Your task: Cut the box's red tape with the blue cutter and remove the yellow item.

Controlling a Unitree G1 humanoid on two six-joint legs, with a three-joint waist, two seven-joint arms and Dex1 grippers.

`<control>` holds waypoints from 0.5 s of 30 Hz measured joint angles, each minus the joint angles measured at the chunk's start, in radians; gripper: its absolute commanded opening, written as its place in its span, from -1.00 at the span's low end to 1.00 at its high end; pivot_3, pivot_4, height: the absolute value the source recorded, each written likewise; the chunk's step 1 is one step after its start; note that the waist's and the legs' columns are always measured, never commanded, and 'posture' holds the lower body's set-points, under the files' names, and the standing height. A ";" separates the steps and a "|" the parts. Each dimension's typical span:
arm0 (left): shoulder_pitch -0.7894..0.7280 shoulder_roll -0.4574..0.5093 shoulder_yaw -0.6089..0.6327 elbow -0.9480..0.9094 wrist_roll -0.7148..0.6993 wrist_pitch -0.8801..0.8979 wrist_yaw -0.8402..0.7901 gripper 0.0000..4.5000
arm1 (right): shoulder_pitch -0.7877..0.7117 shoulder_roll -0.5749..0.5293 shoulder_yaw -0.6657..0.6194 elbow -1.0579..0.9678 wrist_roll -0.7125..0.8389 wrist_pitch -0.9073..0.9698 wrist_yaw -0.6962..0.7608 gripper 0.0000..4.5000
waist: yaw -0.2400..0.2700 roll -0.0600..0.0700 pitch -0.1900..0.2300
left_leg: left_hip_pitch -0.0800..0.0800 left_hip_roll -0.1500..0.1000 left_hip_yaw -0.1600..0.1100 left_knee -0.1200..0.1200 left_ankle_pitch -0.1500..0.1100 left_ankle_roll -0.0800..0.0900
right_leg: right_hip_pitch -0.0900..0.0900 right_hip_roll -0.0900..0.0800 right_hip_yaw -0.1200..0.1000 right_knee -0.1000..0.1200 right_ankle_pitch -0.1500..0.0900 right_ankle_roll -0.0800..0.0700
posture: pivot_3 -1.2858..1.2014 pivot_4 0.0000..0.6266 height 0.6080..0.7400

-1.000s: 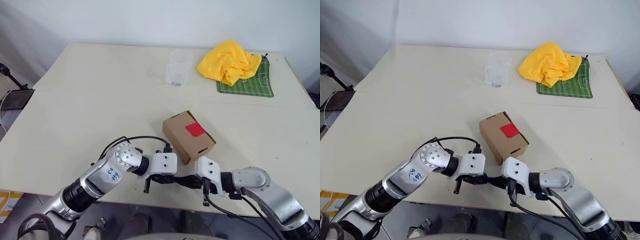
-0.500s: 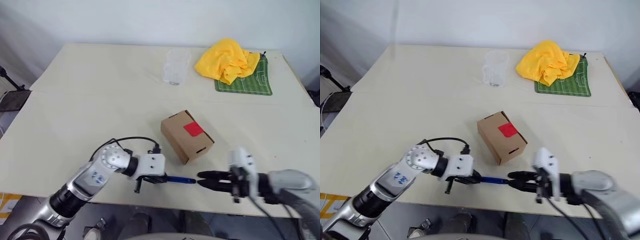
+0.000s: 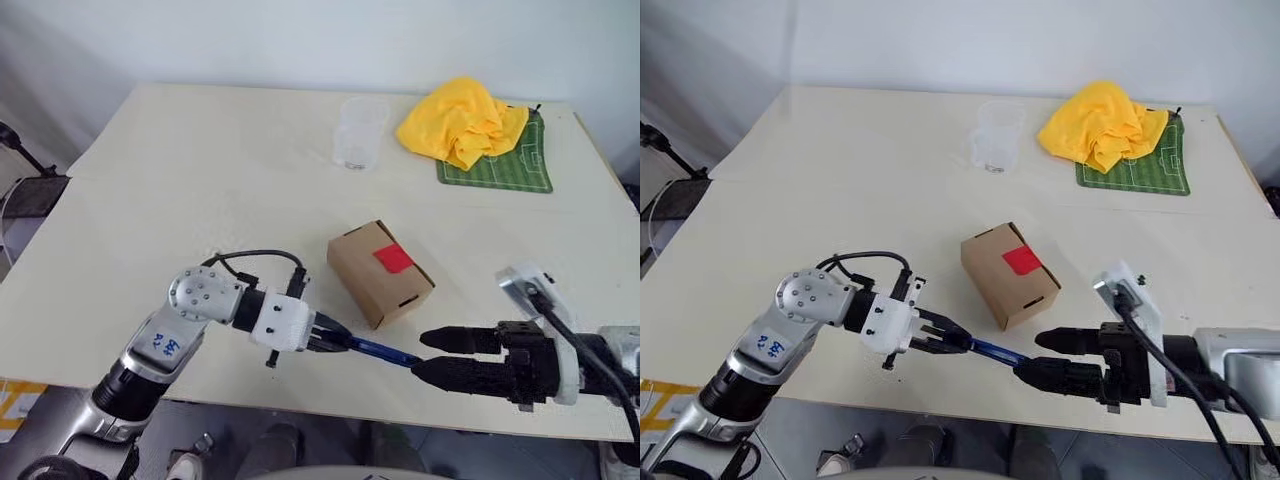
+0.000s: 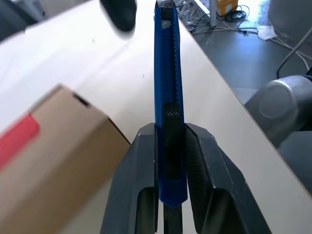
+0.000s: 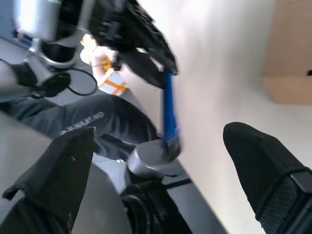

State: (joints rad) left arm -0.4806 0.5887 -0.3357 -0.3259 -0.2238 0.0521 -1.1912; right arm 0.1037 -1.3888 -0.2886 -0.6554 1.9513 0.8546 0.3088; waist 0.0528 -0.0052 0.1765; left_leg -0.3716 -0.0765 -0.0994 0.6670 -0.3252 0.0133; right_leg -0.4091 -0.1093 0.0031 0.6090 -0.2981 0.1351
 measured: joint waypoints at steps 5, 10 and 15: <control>-0.025 -0.027 -0.037 0.007 0.029 -0.002 0.005 -0.80 | -0.170 0.096 0.216 0.037 0.003 -0.027 -0.112 0.99 | -0.004 -0.001 0.001 | 0.000 0.001 0.000 -0.001 0.000 0.000 | -0.001 0.001 0.000 0.000 0.000 0.000 | 0.03 -0.52 1.00; -0.035 -0.040 -0.049 0.025 0.053 -0.003 0.008 -0.80 | -0.231 0.105 0.322 0.040 0.003 -0.011 -0.160 0.99 | -0.001 -0.001 0.001 | 0.000 0.000 0.000 0.000 0.000 0.000 | -0.001 0.001 0.000 0.000 0.000 0.000 | 0.03 -0.52 1.00; -0.055 -0.050 -0.059 0.025 0.078 0.015 0.025 -0.80 | -0.230 0.092 0.345 0.040 0.003 0.001 -0.162 0.99 | 0.001 -0.001 0.001 | -0.001 0.000 0.000 -0.001 0.000 0.000 | -0.001 0.001 0.001 -0.001 0.000 0.000 | 0.03 -0.52 1.00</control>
State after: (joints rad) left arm -0.5360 0.5384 -0.3950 -0.3006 -0.1461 0.0670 -1.1665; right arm -0.1262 -1.2965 0.0561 -0.6156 1.9540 0.8560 0.1469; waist 0.0542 -0.0057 0.1771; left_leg -0.3722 -0.0760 -0.0994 0.6663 -0.3252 0.0131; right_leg -0.4104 -0.1085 0.0040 0.6081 -0.2981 0.1351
